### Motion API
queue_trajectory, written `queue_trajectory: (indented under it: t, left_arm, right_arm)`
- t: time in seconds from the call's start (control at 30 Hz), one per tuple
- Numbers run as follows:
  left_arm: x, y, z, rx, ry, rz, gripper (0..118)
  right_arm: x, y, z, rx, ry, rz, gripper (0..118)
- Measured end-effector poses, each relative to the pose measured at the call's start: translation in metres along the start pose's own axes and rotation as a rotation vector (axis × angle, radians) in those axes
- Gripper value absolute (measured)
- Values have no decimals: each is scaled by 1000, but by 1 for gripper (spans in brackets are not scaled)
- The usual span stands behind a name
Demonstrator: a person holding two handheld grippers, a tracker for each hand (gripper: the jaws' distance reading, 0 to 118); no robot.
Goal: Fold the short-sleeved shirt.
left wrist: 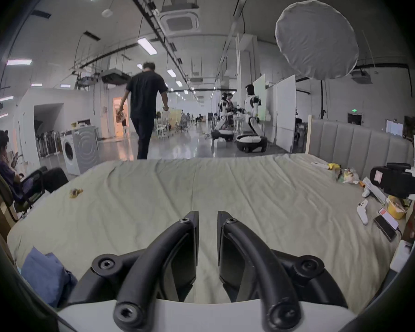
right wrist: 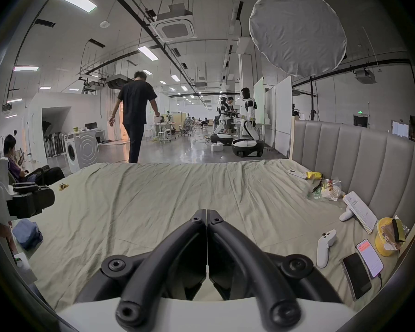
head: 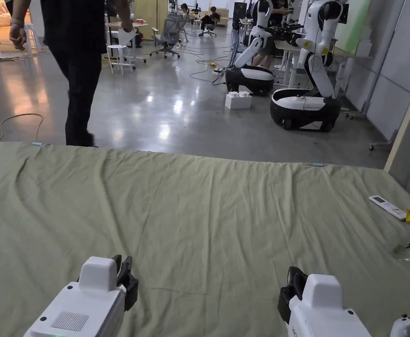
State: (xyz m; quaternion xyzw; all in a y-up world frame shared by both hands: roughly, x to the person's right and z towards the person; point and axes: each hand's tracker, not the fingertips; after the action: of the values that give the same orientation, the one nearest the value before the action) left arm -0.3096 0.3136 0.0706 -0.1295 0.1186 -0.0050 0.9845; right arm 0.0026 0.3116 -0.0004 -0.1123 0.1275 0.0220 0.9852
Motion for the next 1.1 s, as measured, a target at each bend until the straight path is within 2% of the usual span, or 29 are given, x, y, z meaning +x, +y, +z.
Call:
queue_trajectory:
  t: [0.1, 0.27, 0.57, 1.1]
  left_arm:
    - [2, 10, 8, 49, 36, 49, 10]
    - [-1, 15, 11, 68, 56, 107, 8]
    - [-4, 11, 17, 71, 83, 70, 7]
    - [-12, 7, 20, 58, 109, 48, 7]
  right_arm:
    - [-3, 1, 3, 12, 0, -20, 1]
    - [-9, 0, 7, 47, -3, -3, 1]
    - [-5, 1, 8, 68, -18, -20, 1]
    - [-9, 2, 8, 62, -8, 24, 1]
